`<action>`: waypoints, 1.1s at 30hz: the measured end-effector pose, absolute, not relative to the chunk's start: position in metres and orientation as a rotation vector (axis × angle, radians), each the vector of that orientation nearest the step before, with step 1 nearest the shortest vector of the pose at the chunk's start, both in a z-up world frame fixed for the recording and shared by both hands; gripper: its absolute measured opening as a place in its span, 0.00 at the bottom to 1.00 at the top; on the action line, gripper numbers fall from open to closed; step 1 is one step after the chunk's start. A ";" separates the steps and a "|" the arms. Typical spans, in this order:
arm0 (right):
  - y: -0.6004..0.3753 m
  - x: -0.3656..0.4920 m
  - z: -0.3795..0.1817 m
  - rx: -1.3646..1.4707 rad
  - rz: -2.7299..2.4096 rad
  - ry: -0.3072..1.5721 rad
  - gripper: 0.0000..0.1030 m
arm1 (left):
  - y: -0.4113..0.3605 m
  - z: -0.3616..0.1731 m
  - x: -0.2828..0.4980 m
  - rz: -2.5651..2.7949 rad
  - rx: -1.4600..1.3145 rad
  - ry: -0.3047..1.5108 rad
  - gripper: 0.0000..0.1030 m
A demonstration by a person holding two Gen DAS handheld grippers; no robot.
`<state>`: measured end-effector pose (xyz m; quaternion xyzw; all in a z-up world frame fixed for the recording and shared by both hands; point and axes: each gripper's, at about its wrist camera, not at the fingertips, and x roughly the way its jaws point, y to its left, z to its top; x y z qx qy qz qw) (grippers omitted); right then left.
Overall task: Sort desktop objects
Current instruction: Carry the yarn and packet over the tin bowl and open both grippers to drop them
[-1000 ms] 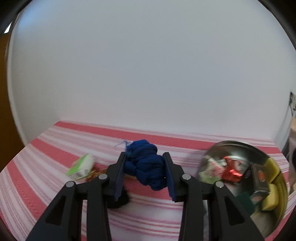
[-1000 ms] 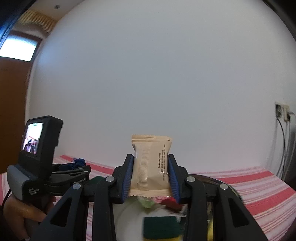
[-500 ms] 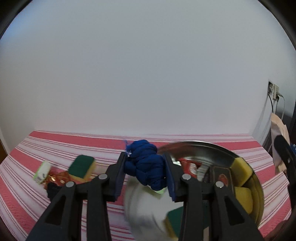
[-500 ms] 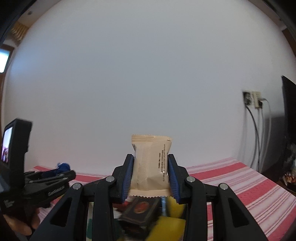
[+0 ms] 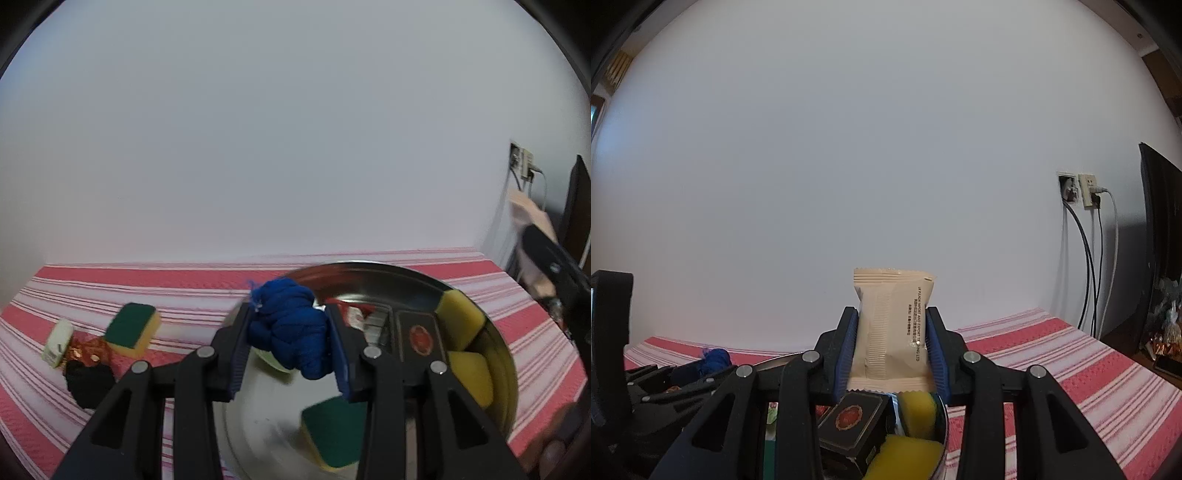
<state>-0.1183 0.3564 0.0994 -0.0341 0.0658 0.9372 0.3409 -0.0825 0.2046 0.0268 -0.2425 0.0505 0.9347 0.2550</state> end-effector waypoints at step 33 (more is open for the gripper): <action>0.366 -0.165 0.103 -0.343 2.647 0.038 0.93 | 0.253 0.008 -0.055 2.301 -0.668 0.308 0.95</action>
